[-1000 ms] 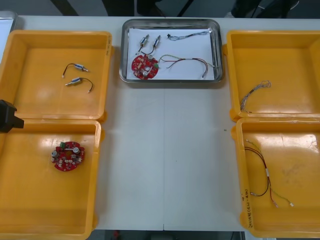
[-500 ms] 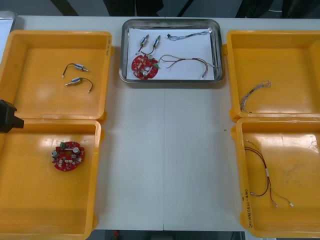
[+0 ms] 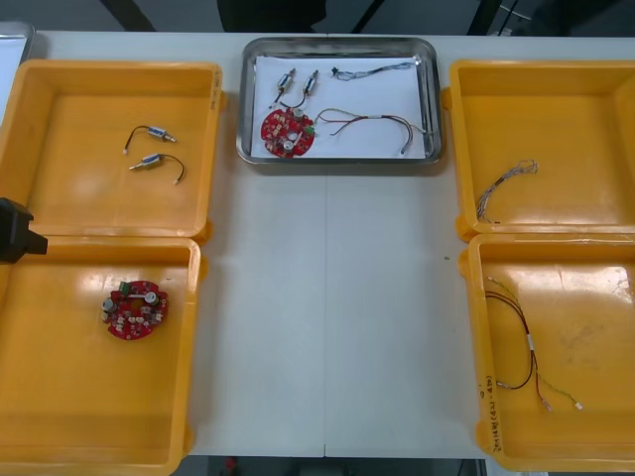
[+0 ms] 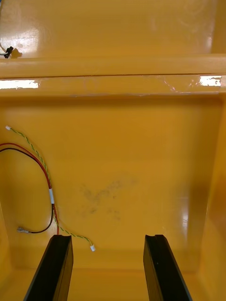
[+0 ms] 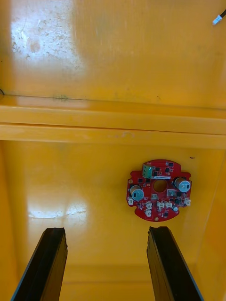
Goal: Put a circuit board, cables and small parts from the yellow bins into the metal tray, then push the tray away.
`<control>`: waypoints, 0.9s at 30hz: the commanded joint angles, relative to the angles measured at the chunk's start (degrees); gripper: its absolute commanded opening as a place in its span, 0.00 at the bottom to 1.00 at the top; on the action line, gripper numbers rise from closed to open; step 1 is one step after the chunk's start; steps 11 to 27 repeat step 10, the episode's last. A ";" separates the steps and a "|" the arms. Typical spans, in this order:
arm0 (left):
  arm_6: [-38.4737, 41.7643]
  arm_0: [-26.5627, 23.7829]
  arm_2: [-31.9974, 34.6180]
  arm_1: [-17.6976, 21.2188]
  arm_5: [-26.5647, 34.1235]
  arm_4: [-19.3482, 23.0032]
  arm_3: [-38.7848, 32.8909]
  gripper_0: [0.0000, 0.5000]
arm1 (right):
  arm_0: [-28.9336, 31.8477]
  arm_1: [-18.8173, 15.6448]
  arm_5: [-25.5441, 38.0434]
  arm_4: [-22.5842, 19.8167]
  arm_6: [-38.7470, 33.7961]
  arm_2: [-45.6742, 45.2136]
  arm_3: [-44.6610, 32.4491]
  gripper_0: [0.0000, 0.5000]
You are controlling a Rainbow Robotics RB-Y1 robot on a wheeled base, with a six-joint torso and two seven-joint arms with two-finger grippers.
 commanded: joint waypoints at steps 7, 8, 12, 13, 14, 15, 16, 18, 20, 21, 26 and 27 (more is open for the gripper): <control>-3.93 0.83 1.73 2.50 0.35 0.38 -1.68 1.00 | -0.21 -2.10 0.17 0.30 -1.26 0.58 -0.42 0.86; -3.93 0.83 1.73 2.50 0.35 0.38 -1.68 1.00 | -0.21 -2.10 0.17 0.30 -1.26 0.58 -0.42 0.87; -3.93 0.83 1.73 2.50 0.35 0.38 -1.68 1.00 | -0.21 -2.10 0.17 0.30 -1.26 0.58 -0.42 0.86; -3.93 0.83 1.73 2.50 0.35 0.38 -1.68 1.00 | -0.21 -2.10 0.17 0.30 -1.26 0.58 -0.42 0.86; -3.93 0.83 1.73 2.50 0.35 0.38 -1.68 1.00 | -0.21 -2.10 0.17 0.30 -1.26 0.58 -0.42 0.86; -3.93 0.83 1.73 2.50 0.35 0.38 -1.68 1.00 | -0.21 -2.10 0.17 0.30 -1.26 0.58 -0.42 0.86; -3.93 0.83 1.73 2.50 0.35 0.38 -1.68 1.00 | -0.21 -2.10 0.17 0.30 -1.26 0.58 -0.42 0.86; -3.93 0.83 1.73 2.50 0.35 0.38 -1.68 1.00 | -0.21 -2.10 0.17 0.30 -1.26 0.58 -0.42 0.86; -3.93 0.83 1.73 2.50 0.35 0.38 -1.68 1.00 | -0.21 -2.10 0.17 0.30 -1.26 0.58 -0.42 0.86; -3.93 0.83 1.73 2.50 0.35 0.38 -1.68 1.00 | -0.21 -2.10 0.17 0.30 -1.26 0.58 -0.42 0.86; -3.93 0.83 1.73 2.50 0.35 0.38 -1.68 1.00 | -0.21 -2.10 0.17 0.30 -1.26 0.58 -0.42 0.86; -3.93 0.83 1.73 2.50 0.35 0.38 -1.68 1.00 | -0.21 -2.10 0.17 0.30 -1.26 0.58 -0.42 0.86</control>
